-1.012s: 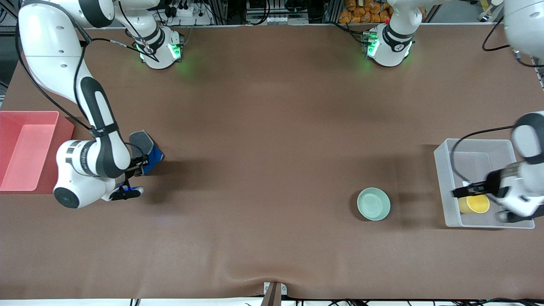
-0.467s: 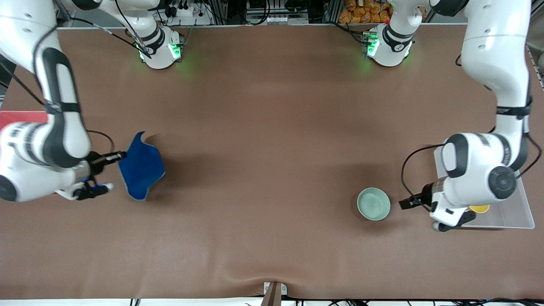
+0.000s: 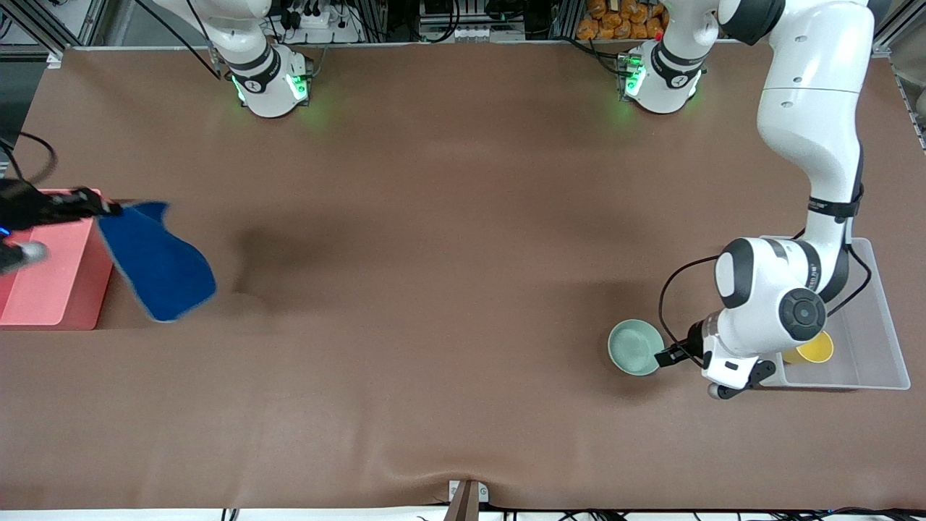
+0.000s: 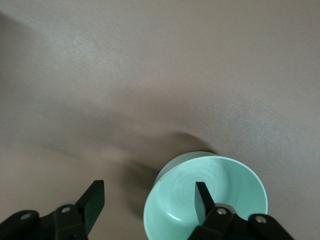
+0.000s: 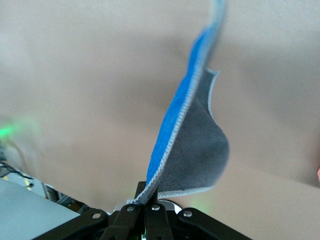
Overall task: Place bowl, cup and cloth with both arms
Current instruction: 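Grasp the green bowl with the left gripper while the right gripper lifts the cloth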
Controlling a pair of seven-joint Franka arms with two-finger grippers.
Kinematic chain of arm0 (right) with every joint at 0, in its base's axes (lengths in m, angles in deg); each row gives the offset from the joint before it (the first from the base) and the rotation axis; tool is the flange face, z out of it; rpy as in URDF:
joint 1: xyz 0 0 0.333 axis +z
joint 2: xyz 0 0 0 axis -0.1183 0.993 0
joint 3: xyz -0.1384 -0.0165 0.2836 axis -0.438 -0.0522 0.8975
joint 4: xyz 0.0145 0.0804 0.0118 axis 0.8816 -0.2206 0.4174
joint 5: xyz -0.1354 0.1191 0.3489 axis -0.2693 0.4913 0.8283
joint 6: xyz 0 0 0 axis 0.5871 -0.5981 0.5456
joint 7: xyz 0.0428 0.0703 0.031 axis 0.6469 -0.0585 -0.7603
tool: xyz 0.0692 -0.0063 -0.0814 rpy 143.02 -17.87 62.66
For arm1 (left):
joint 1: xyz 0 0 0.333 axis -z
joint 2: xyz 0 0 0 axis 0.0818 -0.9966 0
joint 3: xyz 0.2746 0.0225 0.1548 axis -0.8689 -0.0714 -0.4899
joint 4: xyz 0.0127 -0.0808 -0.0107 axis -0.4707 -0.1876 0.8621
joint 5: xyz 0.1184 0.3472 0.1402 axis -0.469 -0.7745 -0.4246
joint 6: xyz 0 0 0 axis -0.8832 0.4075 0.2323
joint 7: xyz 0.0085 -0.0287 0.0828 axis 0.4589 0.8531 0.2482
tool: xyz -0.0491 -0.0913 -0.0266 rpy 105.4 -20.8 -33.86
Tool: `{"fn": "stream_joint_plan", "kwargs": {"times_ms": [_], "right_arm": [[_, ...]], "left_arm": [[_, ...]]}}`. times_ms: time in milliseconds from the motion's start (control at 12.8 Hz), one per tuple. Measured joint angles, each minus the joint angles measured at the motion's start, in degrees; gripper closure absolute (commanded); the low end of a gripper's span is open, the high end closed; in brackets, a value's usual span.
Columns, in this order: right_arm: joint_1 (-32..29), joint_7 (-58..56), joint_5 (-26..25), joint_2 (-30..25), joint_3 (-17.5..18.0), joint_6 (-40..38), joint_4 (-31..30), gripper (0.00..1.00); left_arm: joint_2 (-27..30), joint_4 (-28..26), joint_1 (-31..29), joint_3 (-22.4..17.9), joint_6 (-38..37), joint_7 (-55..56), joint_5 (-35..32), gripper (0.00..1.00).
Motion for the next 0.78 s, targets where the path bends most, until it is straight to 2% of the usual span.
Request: {"fn": "stream_joint_plan", "kwargs": {"times_ms": [156, 234, 311, 389, 545, 778], "right_arm": [[-4.03, -1.79, 1.31, -1.06, -0.07, -2.25, 1.52, 1.00], [-5.70, -2.90, 1.90, -1.10, -0.10, -3.60, 2.90, 1.00], [-7.15, -3.48, 2.47, -1.13, -0.14, -5.12, 4.10, 1.00], [-8.74, -4.17, 3.72, -1.13, -0.14, -6.61, 4.90, 1.00], [-12.99, -8.43, 6.61, -1.12, -0.15, -8.86, 5.31, 1.00], [-19.18, -21.20, 7.35, -1.07, -0.17, -10.22, 5.31, 1.00]], "left_arm": [[-0.46, -1.42, 0.42, 0.03, 2.04, 0.95, 0.00, 0.29], [-0.54, -2.19, 0.60, 0.07, 2.57, 1.19, 0.00, 0.44], [-0.56, -3.04, 0.79, 0.09, 3.19, 1.62, 0.00, 0.77], [-0.58, -3.99, 0.91, 0.10, 4.05, 2.05, 0.00, 1.00], [-0.58, -5.07, 0.96, 0.11, 5.31, 3.00, 0.00, 1.00], [-0.21, -4.58, 0.90, 0.07, 6.04, 3.12, 0.00, 1.00]]}}
